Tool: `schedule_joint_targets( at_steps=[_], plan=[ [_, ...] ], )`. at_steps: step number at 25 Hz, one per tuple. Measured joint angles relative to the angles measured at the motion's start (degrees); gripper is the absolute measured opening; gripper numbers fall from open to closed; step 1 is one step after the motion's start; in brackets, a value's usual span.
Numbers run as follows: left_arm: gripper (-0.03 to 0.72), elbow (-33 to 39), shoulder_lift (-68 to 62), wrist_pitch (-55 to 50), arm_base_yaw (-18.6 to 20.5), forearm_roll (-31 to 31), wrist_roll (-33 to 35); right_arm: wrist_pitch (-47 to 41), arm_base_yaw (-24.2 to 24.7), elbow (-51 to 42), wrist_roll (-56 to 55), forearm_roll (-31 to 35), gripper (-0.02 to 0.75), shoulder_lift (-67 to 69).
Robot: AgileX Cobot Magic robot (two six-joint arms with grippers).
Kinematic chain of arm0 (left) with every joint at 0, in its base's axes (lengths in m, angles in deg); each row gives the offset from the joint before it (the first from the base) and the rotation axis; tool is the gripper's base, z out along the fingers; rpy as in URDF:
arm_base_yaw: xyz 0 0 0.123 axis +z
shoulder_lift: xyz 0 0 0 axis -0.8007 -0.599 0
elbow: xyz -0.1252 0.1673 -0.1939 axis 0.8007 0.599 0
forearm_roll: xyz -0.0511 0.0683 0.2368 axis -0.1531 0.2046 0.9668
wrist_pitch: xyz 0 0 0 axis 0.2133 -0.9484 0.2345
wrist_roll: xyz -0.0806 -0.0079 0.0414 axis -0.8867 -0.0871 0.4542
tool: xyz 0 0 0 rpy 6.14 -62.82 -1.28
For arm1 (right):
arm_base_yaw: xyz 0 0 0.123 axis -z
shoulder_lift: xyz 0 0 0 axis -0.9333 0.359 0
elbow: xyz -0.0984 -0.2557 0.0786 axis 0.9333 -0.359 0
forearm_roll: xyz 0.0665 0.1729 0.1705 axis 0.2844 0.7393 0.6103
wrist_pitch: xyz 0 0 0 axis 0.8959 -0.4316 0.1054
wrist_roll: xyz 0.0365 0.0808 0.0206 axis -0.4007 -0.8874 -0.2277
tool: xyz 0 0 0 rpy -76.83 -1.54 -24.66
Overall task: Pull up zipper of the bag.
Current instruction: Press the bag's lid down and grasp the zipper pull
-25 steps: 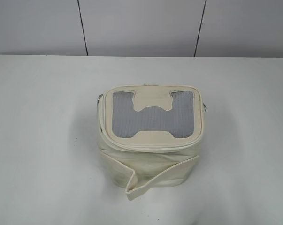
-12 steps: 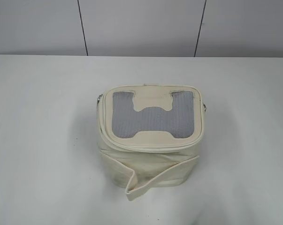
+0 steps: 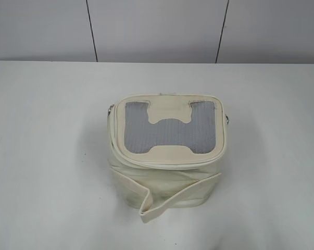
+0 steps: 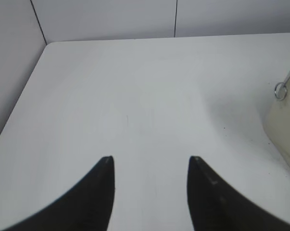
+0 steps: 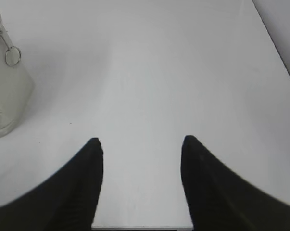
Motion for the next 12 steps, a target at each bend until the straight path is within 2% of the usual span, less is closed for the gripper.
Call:
schedule_joint_targets(
  at_steps=[7,12],
  plan=[
    [0.379,0.00,0.00,0.00,-0.05,-0.05,0.00,0.00,0.00,0.00,0.00,0.00,0.419,0.00],
    [0.379,0.00,-1.08,0.07,-3.81,-0.72,0.00,0.05,0.00,0.00,0.00,0.00,0.419,0.41]
  ],
)
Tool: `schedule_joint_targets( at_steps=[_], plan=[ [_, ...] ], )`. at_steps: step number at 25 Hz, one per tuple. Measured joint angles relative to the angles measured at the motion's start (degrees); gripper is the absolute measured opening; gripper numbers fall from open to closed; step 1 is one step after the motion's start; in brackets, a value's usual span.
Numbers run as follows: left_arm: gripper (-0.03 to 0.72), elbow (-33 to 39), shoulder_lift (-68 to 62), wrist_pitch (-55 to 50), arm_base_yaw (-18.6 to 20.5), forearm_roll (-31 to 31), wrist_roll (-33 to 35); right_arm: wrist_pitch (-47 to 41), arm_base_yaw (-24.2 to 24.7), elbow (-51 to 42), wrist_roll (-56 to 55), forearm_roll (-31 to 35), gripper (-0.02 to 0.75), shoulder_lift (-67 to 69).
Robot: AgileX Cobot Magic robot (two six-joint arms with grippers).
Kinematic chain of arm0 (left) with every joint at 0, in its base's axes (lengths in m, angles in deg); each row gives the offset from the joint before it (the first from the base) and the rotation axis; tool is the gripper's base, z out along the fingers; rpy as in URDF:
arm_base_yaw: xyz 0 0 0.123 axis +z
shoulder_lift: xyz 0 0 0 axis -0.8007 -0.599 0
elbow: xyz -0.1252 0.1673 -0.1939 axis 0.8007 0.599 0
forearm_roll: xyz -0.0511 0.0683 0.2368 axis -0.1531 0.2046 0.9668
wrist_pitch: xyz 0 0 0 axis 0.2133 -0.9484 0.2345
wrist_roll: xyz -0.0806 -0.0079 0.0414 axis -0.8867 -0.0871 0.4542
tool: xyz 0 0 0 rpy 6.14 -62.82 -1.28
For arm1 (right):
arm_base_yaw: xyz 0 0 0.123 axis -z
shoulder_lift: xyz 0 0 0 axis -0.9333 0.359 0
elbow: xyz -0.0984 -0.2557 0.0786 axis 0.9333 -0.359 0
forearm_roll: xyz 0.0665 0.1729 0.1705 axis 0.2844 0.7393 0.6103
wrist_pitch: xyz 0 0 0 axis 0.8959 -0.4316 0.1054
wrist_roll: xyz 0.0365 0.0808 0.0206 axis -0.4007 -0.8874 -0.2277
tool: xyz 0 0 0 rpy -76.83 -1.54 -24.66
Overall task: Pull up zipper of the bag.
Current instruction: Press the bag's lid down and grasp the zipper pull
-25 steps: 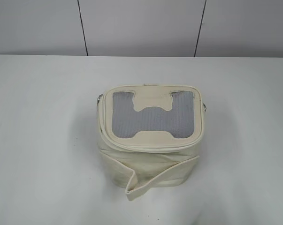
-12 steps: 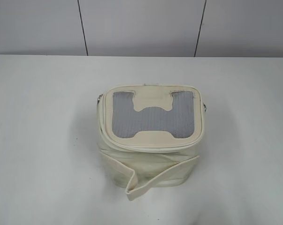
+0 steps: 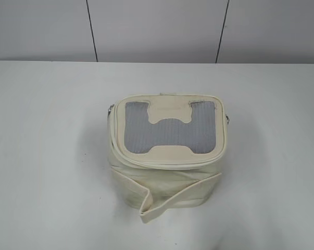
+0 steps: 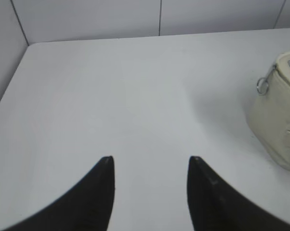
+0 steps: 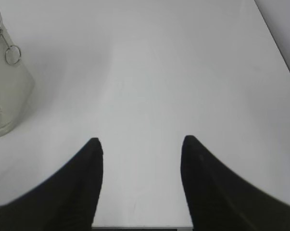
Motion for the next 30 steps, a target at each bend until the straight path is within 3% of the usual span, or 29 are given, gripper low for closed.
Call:
schedule_joint_targets(
  at_steps=[3,9,16,20,24,30],
  plan=[
    [0.379,-0.86,-3.04,1.76,-2.25,-0.55,0.00,3.10,0.00,1.27,0.70,0.00,0.419,3.72],
    [0.379,-3.87,-13.57,17.34,-2.66,-3.72,0.00,18.60,0.00,5.13,4.28,0.47,0.419,19.52],
    [0.379,-6.02,-34.99,28.46,-2.66,-14.66,0.30,26.20,-3.75,14.23,7.57,0.49,0.419,43.97],
    [0.379,-11.81,-48.94,26.76,-2.66,-16.79,3.72,24.13,-9.02,24.42,14.01,0.68,0.419,58.38],
    [0.379,-17.01,-59.61,21.19,-2.66,-19.73,8.82,16.48,-11.83,36.80,21.78,3.23,0.419,72.57],
    [0.379,-22.00,-72.14,11.62,-2.66,-28.92,20.32,-0.33,-12.90,54.72,36.46,19.37,0.419,90.09]
  ],
)
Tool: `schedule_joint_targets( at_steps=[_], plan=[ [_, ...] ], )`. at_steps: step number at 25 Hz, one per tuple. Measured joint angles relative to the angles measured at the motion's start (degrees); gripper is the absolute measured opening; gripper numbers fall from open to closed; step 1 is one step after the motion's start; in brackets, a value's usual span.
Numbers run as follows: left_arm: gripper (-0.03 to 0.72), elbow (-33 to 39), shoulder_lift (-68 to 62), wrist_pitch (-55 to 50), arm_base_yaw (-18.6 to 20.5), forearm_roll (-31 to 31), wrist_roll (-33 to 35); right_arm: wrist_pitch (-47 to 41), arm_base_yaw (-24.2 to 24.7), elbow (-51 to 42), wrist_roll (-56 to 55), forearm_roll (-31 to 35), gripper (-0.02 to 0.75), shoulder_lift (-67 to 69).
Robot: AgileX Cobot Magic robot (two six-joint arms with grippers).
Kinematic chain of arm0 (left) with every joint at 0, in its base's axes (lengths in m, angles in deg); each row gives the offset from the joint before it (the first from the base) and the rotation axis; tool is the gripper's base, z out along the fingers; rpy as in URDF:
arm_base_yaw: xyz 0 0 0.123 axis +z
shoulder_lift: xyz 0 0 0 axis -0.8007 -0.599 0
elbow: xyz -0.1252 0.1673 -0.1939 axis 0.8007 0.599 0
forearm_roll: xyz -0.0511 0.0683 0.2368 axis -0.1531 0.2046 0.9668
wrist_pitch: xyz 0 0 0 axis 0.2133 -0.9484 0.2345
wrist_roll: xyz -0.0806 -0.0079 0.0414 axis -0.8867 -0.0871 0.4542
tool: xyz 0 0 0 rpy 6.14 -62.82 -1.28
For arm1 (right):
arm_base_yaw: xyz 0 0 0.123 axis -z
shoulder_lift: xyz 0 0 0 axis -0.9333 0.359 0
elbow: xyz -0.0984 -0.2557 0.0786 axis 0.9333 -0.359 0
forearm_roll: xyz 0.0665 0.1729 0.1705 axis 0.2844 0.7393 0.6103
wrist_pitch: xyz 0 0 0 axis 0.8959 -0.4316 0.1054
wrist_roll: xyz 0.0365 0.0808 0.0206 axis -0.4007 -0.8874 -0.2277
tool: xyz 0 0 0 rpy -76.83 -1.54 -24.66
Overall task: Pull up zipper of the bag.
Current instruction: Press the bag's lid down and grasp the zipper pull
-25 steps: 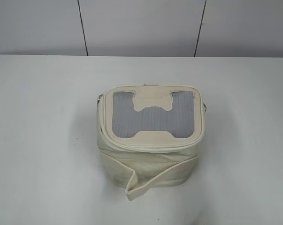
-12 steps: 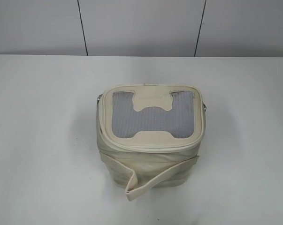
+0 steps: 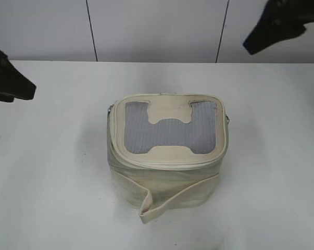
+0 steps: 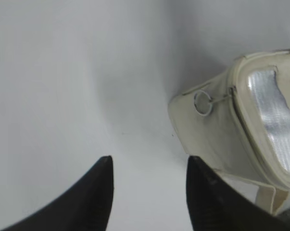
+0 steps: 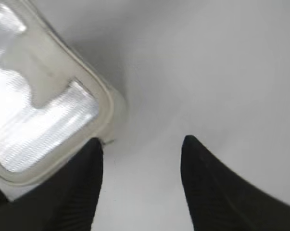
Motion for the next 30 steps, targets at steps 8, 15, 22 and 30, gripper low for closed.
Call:
schedule_joint_targets(
  at_steps=[8,15,22,30],
  plan=[
    [0.379,-1.96,-6.01,-2.19,0.00,-8.15,11.45,-8.95,-7.12,19.16,3.74,2.28,0.419,15.36],
    [0.379,-2.10,-10.00,0.11,0.00,-13.62,14.24,-9.21,-15.33,26.35,4.40,1.04,0.419,24.00],
    [0.379,-5.91,-14.92,-3.33,-1.92,-14.99,15.64,-9.47,-19.10,26.76,4.51,0.99,0.419,27.93],
    [0.379,-6.41,-17.23,-3.87,-5.54,-13.20,16.81,-9.47,-19.09,26.80,3.86,-2.07,0.419,28.97]
  ],
)
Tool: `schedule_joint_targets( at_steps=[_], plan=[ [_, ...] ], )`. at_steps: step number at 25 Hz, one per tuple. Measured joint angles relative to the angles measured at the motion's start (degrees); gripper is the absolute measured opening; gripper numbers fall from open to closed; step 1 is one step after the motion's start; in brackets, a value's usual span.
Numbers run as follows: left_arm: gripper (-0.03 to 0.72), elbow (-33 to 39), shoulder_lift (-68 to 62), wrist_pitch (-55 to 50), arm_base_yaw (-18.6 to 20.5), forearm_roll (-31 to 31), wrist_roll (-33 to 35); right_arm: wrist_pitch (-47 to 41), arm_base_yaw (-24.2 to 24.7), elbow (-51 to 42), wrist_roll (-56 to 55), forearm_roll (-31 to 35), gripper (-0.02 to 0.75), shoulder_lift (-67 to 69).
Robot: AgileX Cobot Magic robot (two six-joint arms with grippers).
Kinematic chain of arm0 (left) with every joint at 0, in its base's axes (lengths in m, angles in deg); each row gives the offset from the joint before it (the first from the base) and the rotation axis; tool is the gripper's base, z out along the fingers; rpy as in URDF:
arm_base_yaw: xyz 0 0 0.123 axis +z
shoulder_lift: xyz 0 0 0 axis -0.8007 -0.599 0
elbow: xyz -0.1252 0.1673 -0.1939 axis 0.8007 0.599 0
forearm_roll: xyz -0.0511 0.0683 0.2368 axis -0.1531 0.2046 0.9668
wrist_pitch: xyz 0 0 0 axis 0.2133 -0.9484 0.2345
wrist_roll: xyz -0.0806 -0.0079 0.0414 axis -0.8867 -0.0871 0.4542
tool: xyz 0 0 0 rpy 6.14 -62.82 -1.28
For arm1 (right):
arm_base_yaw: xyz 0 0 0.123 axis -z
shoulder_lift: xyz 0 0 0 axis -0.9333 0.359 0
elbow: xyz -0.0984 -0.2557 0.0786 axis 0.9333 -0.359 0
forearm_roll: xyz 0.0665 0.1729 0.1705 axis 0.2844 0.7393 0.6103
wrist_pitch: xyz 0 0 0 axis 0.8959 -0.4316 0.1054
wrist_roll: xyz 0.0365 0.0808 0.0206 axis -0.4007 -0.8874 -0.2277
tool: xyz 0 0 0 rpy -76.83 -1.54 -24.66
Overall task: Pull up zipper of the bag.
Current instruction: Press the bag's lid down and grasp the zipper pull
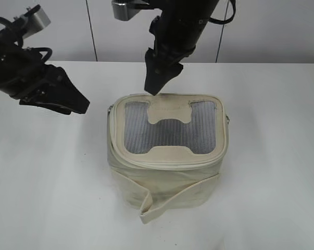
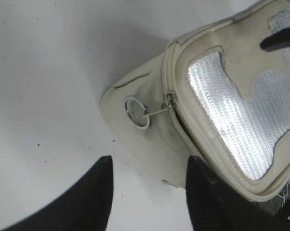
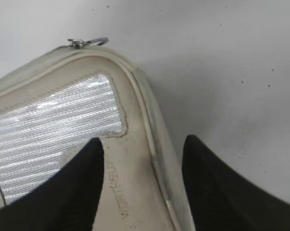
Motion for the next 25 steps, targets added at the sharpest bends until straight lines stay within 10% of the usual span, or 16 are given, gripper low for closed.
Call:
schedule_joint_targets(
  at_steps=[25],
  plan=[
    [0.418,-0.17,-2.73,-1.72,-0.29,1.43,1.67,-0.21,1.70,-3.72,-0.01,1.12,0.391,3.09]
  ],
)
